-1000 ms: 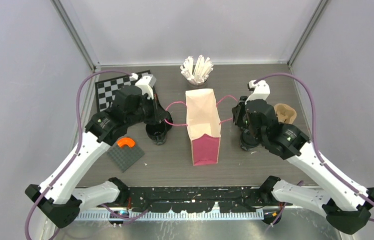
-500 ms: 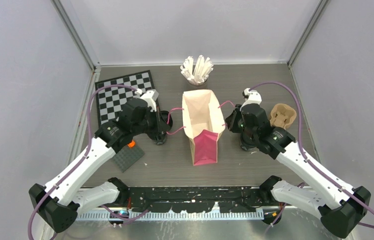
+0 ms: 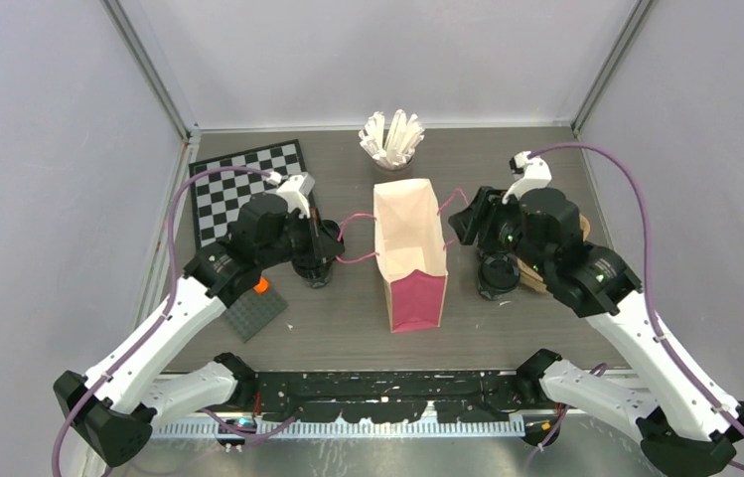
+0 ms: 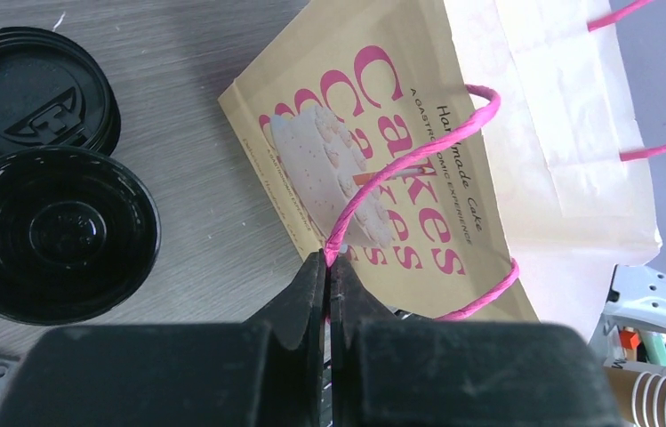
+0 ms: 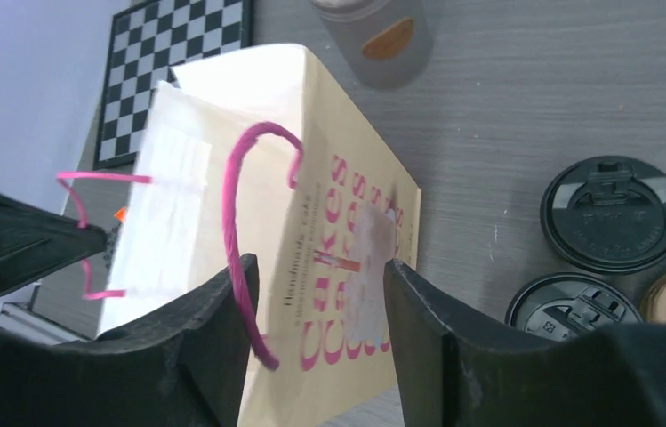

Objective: Pack the takeout coffee

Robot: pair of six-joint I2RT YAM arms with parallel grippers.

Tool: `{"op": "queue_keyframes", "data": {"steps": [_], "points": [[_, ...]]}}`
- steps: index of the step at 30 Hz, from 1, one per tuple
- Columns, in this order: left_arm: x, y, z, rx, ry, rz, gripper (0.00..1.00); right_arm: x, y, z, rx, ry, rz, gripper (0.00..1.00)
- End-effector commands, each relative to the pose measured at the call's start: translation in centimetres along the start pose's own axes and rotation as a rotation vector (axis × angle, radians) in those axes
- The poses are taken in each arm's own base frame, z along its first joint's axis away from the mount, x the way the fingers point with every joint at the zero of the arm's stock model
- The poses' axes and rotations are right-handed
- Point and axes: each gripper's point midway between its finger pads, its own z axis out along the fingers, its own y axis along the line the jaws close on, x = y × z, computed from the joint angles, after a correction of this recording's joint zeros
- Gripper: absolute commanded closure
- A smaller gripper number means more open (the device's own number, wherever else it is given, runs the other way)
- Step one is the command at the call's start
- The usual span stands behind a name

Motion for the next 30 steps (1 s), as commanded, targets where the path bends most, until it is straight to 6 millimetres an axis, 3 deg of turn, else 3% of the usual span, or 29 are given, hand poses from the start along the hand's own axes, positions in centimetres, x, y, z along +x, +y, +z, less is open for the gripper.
{"op": "queue_keyframes", "data": {"steps": [1, 7, 10, 14, 17, 24, 30], "points": [[-2.7, -2.6, -1.0, 0.092, -0.080, 0.024, 1.00, -2.4, 1.1, -2.0, -0.037, -0.023, -0.059, 0.40], [-2.8, -2.2, -1.0, 0.070, -0.080, 0.038, 1.00, -5.3, 1.6, -1.8, -0.003, -0.065, -0.101, 0.40], [-2.8, -2.1, -1.0, 0.059, -0.075, 0.049, 1.00, -5.4, 1.4, -0.8, 0.026, -0.052, -0.112, 0.49], [-2.6, -1.8, -0.8, 0.051, -0.068, 0.057, 1.00, -4.0, 0.2, 0.7, 0.060, -0.026, -0.097, 0.74], [-2.0, -1.0, -0.5, 0.024, -0.054, 0.063, 1.00, -3.0, -0.5, 1.5, 0.029, -0.038, -0.063, 0.84], [-0.6, 0.6, 0.2, -0.025, -0.030, 0.051, 1.00, -0.1, 1.3, 4.5, -0.272, -0.034, 0.177, 0.95], [0.3, 2.2, 0.5, -0.094, -0.005, 0.049, 1.00, 2.2, -0.3, 6.5, -0.292, 0.019, 0.279, 0.96]]}}
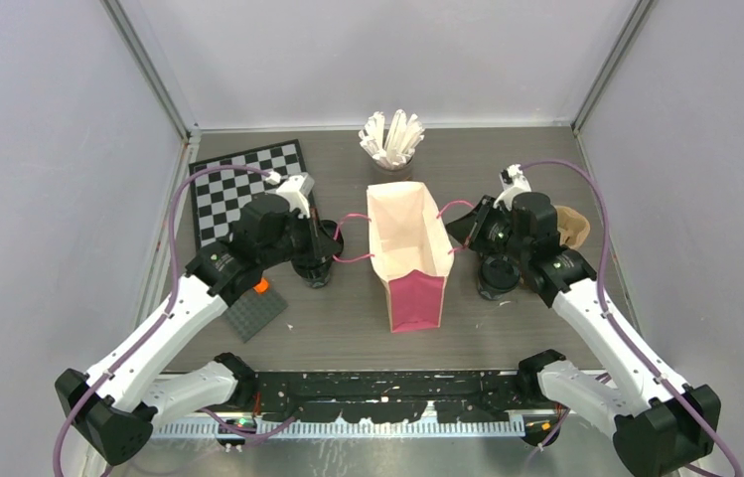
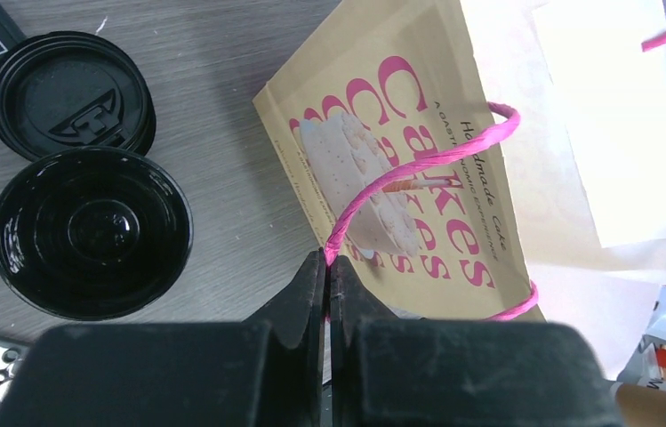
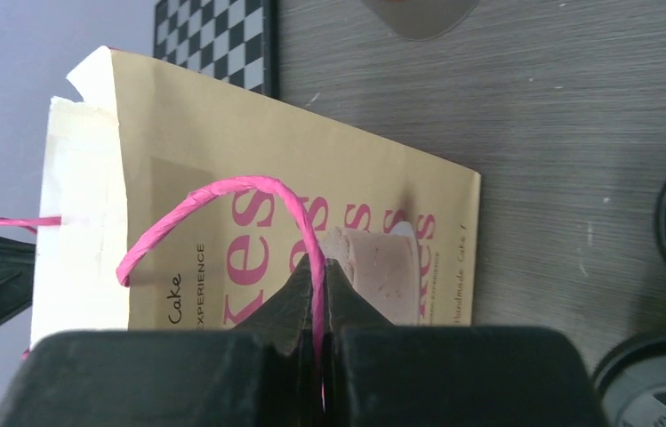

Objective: Pack the takeout coffee

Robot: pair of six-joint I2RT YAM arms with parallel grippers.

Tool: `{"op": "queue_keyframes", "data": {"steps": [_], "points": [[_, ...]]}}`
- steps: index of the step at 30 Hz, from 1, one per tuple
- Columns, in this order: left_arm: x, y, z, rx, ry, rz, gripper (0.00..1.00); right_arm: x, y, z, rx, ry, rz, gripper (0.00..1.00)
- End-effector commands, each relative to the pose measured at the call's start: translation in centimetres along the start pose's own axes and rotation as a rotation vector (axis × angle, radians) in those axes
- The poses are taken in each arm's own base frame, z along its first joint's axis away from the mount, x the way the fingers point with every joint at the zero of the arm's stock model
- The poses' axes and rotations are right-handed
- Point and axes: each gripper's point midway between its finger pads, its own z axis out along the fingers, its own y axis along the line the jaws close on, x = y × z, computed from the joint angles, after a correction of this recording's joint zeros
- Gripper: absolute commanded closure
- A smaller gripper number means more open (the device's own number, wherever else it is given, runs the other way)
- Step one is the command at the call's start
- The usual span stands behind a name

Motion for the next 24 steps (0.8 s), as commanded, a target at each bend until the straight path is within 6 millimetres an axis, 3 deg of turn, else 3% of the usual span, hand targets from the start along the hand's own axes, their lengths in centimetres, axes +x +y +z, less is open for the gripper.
{"op": "queue_keyframes", "data": {"steps": [1, 5, 9, 12, 16, 20, 24], "points": [[0.7, 1.1, 0.4, -0.035, 0.010, 0.020, 1.00, -1.5, 2.6, 0.5, -0.172, -0.041, 0.066, 0.96], [1.9, -0.4, 2.0, 0.080, 0.030, -0.022, 1.00, -1.1, 2.2, 1.0, -0.181, -0.034, 0.086, 0.94], [3.3, -0.7, 3.3, 0.108, 0.089, -0.077, 1.00, -1.9, 3.2, 1.5, -0.213, -0.028, 0.094, 0.92], [3.2, -1.7, 3.8, 0.167, 0.088, -0.109, 1.00, -2.0, 3.1, 1.8, -0.210, -0.037, 0.112, 0.91], [1.8, -3.0, 3.6, 0.205, 0.063, -0.105, 0.93, -2.2, 3.3, 1.3, -0.196, -0.020, 0.097, 0.84], [-0.2, -3.6, 2.7, 0.194, 0.022, -0.079, 0.83, -3.7, 3.7, -0.2, -0.148, -0.047, 0.056, 0.69], [-2.3, -4.0, 1.6, 0.178, -0.041, -0.050, 0.80, -5.1, 4.0, -1.6, -0.096, -0.068, 0.019, 0.61]]}}
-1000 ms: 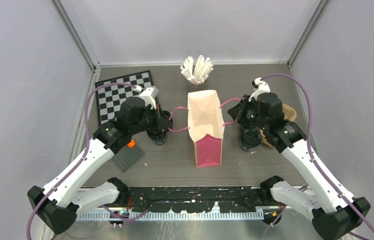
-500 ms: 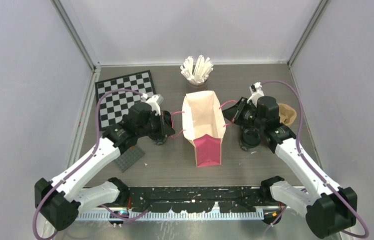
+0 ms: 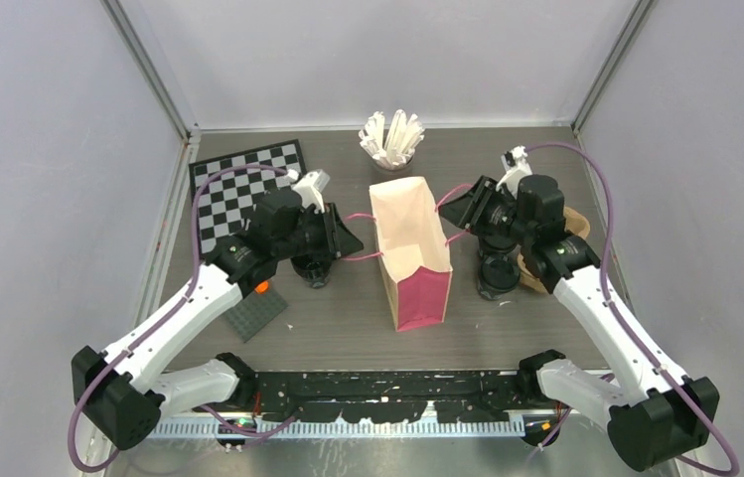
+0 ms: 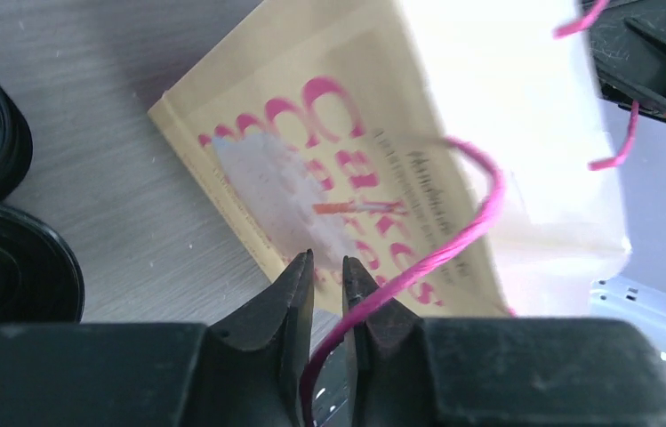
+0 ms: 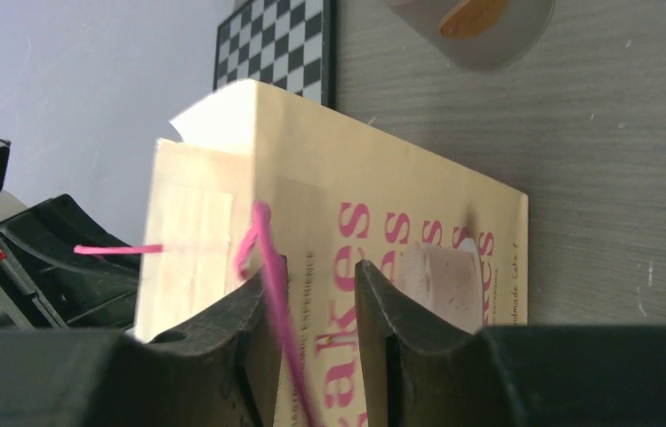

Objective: Pack the takeout coffee

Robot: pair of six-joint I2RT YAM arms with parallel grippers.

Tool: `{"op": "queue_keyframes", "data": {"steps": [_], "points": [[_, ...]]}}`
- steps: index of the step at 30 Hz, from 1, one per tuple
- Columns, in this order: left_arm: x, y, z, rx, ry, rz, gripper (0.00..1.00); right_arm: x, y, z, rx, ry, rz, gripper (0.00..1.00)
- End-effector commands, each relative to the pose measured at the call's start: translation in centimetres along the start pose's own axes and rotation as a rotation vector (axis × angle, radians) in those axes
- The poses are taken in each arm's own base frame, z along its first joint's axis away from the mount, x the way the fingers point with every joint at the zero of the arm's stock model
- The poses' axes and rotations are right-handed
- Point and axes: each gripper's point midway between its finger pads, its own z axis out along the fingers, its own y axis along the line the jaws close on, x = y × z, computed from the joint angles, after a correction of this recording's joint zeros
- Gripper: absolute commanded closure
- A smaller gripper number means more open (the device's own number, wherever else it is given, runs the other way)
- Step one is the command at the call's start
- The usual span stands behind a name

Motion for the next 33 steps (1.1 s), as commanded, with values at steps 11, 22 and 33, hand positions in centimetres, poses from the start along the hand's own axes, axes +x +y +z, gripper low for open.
{"op": "queue_keyframes", "data": {"steps": [11, 22, 33], "points": [[-6.6, -4.0, -4.5, 0.001, -0.174, 0.151, 0.62, -3.9, 3.7, -3.9, 0.022, -0.044, -0.133, 0.50], [-6.1, -5.0, -6.6, 0.046, -0.172, 0.202, 0.40, -4.7, 6.5, -6.5, -0.034, -0.044, -0.185, 0.23], [-7.0, -5.0, -9.7, -0.009, -0.219, 0.293, 0.00, -11.6, 7.5, -7.3, 0.064, -0.290, -0.287, 0.12]]}}
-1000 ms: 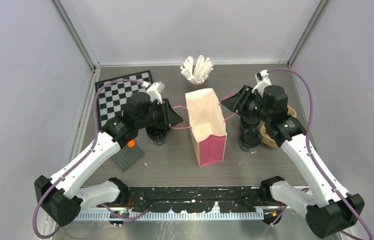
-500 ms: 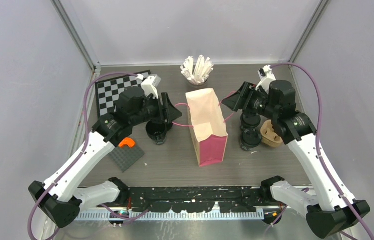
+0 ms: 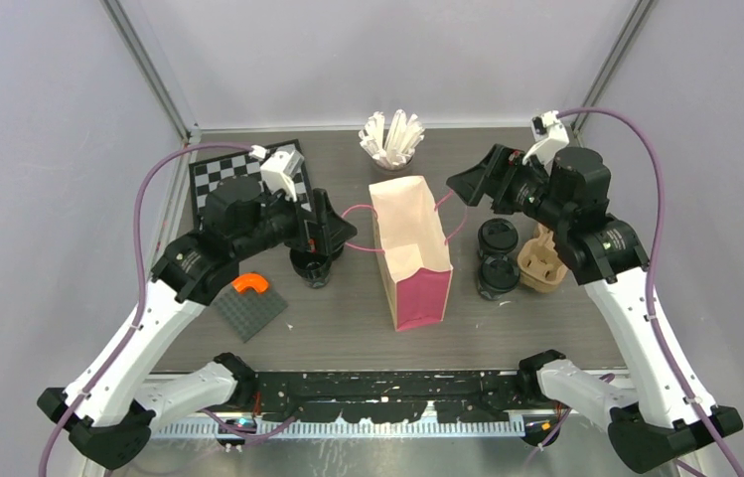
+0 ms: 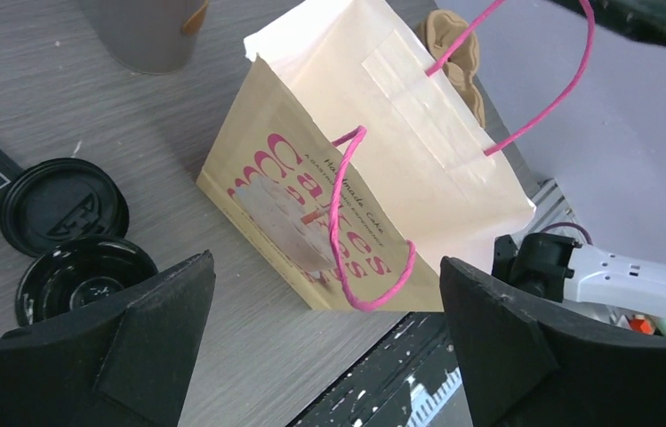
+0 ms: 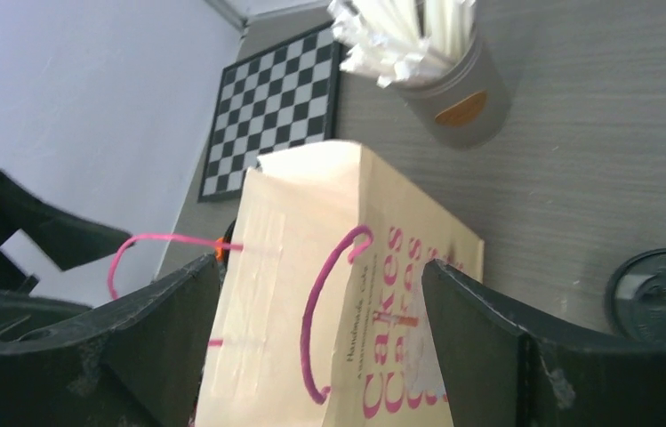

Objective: Pack the takeout coffee

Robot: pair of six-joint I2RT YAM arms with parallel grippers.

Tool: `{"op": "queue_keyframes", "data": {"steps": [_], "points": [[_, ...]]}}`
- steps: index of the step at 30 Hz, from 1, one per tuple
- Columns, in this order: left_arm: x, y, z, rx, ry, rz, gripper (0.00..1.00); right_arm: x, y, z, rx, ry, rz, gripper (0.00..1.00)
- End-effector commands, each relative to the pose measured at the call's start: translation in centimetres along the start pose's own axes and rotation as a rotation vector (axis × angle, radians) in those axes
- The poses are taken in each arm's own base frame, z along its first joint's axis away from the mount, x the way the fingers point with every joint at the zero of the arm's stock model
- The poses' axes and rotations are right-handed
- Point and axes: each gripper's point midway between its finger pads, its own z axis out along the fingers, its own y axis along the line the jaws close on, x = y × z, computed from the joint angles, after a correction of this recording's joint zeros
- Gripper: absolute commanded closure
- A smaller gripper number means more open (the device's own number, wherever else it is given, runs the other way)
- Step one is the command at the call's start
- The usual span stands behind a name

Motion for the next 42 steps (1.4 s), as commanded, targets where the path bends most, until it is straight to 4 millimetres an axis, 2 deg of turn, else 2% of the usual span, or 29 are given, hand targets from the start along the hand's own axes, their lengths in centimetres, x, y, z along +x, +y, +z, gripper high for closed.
{"op": "queue_keyframes", "data": {"steps": [1, 3, 5, 9, 12, 18, 25, 30, 35, 39, 42], "points": [[-1.3, 0.3, -1.8, -0.042, -0.052, 0.058, 0.00, -6.1, -0.2, -0.5, 0.092, -0.203, -0.105, 0.11], [-1.5, 0.8, -1.9, -0.076, -0.061, 0.039, 0.00, -7.6, -1.4, -0.7, 0.177, -0.252, -0.120, 0.12], [-1.1, 1.5, -1.7, -0.114, -0.046, 0.016, 0.00, -8.8, -3.7, -0.9, 0.310, -0.311, -0.121, 0.12], [1.0, 3.1, -0.6, -0.192, 0.056, -0.048, 0.00, -8.1, -9.2, -1.2, 0.580, -0.324, -0.094, 0.13], [3.0, 3.7, -1.1, -0.267, 0.189, -0.125, 0.00, -7.3, -11.9, -1.7, 0.747, -0.275, -0.079, 0.13], [5.6, 2.0, -2.6, -0.222, 0.324, -0.237, 0.01, -4.1, -18.3, -2.9, 1.013, -0.076, -0.021, 0.14], [6.9, 2.4, -2.9, -0.226, 0.317, -0.267, 0.06, 0.8, -25.1, -4.0, 1.168, 0.091, 0.039, 0.22], [6.4, 2.5, -3.9, -0.228, 0.296, -0.221, 0.09, 2.0, -27.8, -4.5, 1.155, 0.131, 0.138, 0.34], [4.1, 0.6, -4.5, -0.127, 0.243, -0.144, 0.05, 3.5, -30.4, -5.2, 1.186, 0.189, 0.178, 0.33], [3.2, -1.2, -3.9, -0.033, 0.230, -0.142, 0.03, 4.3, -31.7, -4.8, 1.143, 0.214, 0.218, 0.29], [2.7, -2.5, -3.1, 0.041, 0.210, -0.166, 0.03, 4.9, -32.2, -4.2, 1.100, 0.250, 0.227, 0.31]]}}
